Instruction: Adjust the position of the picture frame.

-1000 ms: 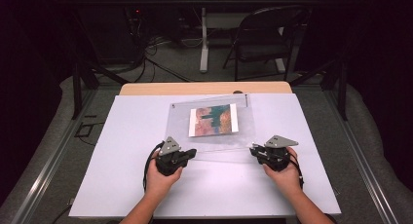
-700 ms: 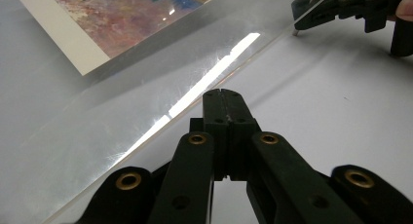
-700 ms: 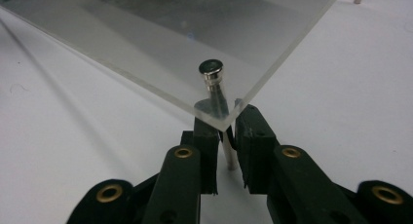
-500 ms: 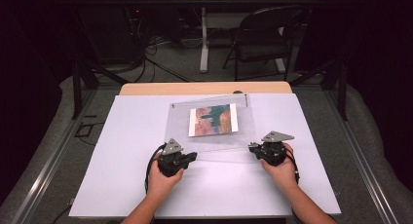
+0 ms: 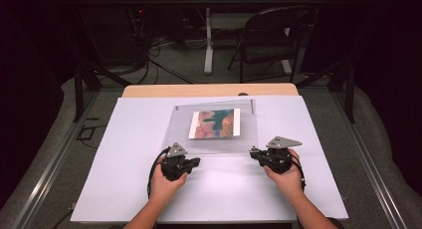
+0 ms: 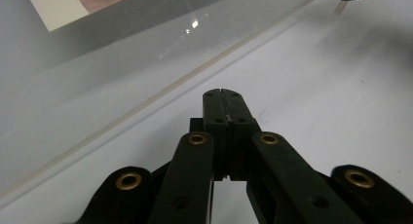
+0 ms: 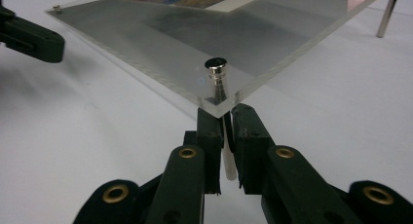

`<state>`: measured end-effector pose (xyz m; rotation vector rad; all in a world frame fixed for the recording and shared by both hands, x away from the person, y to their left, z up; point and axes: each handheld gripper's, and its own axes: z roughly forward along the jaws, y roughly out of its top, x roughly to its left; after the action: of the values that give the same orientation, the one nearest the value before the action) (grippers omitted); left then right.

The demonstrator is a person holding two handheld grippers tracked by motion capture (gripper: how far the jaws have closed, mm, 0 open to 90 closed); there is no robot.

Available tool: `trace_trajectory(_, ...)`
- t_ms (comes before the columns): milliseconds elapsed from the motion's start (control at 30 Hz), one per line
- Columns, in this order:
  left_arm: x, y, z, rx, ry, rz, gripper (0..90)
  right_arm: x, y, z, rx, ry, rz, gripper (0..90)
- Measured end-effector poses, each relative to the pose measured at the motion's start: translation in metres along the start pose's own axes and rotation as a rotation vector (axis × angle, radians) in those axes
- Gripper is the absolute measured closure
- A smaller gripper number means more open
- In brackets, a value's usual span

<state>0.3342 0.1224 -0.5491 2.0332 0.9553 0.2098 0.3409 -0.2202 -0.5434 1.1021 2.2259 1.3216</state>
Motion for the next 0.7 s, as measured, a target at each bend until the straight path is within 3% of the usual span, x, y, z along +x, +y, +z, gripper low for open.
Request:
trace_trajectory(467, 0.013, 0.001, -0.005, -0.009, 0.039, -0.049, 90.0, 0.028, 0.002, -0.004, -0.006, 0.077, -0.024, 83.6)
trace_trajectory(700, 0.017, 0.002, -0.007, -0.003, 0.036, -0.065, 90.0, 0.042, 0.002, -0.004, -0.008, 0.091, -0.073, 84.9)
